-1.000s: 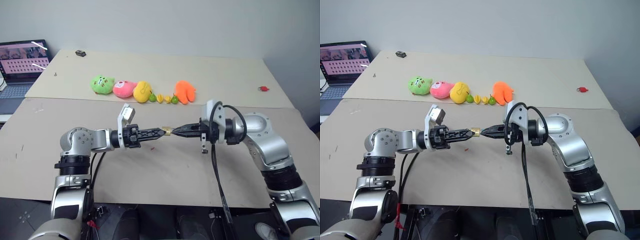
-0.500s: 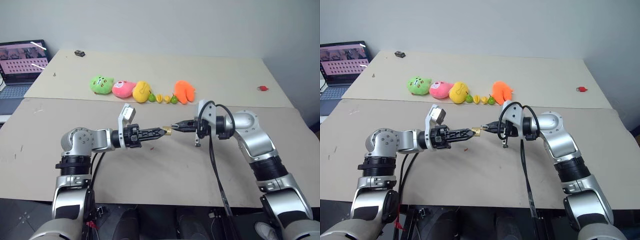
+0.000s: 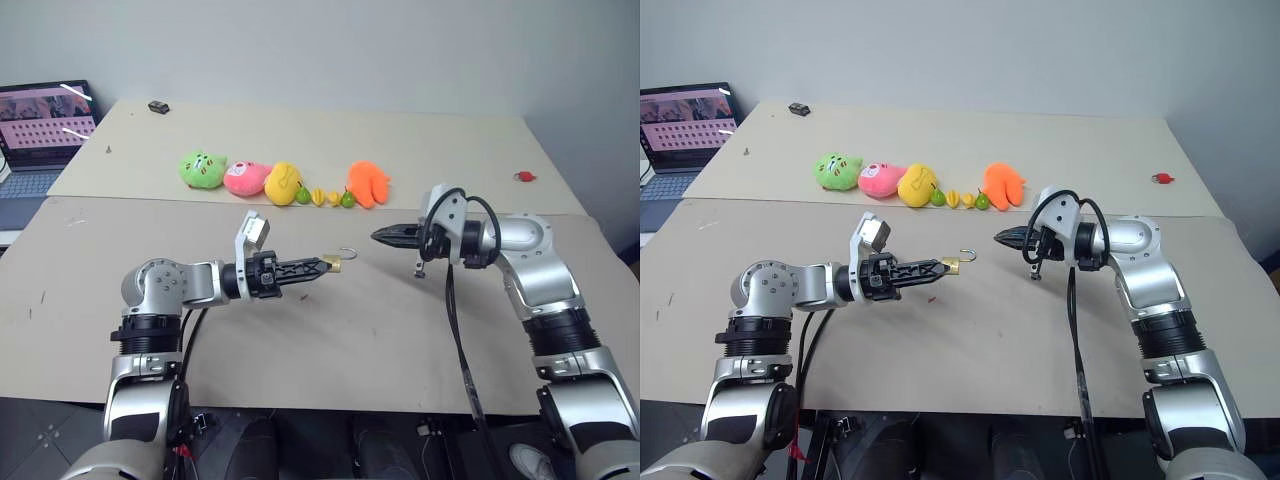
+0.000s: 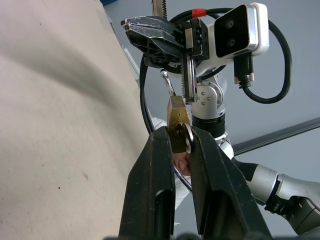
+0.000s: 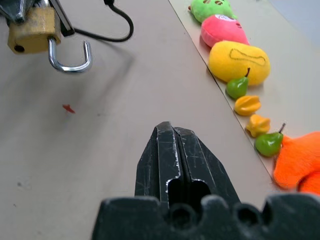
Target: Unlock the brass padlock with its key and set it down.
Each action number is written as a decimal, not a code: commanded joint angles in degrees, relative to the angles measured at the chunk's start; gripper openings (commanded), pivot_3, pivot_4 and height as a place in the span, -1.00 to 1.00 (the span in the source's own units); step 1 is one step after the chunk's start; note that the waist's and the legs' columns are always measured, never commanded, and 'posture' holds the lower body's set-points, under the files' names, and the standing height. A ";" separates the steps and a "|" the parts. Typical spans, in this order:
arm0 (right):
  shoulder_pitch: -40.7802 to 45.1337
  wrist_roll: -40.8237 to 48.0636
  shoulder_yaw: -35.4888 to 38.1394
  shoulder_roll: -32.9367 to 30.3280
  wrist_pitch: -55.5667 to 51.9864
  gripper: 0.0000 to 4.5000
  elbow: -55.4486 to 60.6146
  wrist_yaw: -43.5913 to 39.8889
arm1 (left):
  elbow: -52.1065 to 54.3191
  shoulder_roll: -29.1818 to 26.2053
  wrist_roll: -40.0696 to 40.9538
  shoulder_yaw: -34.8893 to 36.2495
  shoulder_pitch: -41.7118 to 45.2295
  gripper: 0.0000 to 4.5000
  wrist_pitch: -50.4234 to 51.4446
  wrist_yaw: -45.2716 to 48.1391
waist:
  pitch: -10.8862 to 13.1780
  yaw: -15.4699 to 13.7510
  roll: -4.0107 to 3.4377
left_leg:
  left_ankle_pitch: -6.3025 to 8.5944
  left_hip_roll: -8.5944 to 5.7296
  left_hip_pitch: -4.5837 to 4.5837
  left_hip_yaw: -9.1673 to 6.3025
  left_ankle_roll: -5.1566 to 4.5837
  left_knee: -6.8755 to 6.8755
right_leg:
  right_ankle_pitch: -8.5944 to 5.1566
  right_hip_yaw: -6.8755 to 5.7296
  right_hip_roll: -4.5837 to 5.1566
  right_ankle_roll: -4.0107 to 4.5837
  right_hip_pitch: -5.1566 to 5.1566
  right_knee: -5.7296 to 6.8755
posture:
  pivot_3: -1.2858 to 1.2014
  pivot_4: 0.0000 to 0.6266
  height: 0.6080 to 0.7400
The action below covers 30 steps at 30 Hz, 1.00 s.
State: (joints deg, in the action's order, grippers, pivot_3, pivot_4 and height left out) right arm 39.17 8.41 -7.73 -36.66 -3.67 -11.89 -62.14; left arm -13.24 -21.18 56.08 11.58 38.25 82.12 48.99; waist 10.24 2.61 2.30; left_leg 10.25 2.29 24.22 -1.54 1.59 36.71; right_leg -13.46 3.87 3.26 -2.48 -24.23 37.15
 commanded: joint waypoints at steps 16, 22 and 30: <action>-6.80 -1.86 -0.88 4.23 1.68 -1.00 4.22 2.77 | -1.14 -8.69 -8.71 -0.31 -6.30 -0.07 -11.92 -1.27 | 0.01 -0.17 -0.02 | -0.04 -0.01 -0.03 0.02 0.08 -0.08 | 0.00 0.04 0.01 0.00 0.00 -0.02 | 0.03 -0.52 0.73; -7.27 -1.69 -0.51 4.22 1.20 -1.00 4.59 3.45 | 3.59 -8.13 -12.52 -4.40 -8.88 0.50 -17.82 -0.74 | 0.01 -0.15 -0.02 | -0.04 0.00 -0.05 0.03 0.08 -0.09 | 0.01 0.04 0.01 0.01 0.01 -0.01 | 0.03 -0.52 0.73; -8.08 0.25 1.68 3.92 -0.91 -1.00 3.88 4.33 | 3.19 -2.95 -22.02 5.36 -10.47 0.50 -39.21 -18.11 | 0.01 -0.14 -0.02 | -0.04 0.02 -0.05 0.03 0.08 -0.09 | 0.02 0.04 0.01 0.03 0.00 -0.01 | 0.03 -0.52 0.73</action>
State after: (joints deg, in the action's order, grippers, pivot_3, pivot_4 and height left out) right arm 30.77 7.08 -8.32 -32.22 -4.19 -9.16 -58.46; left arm -11.01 -24.31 36.05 13.65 28.33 48.08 34.88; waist 10.25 2.47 2.28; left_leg 10.21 2.32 24.18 -1.51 1.67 36.63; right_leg -13.43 3.91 3.27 -2.44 -24.23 37.13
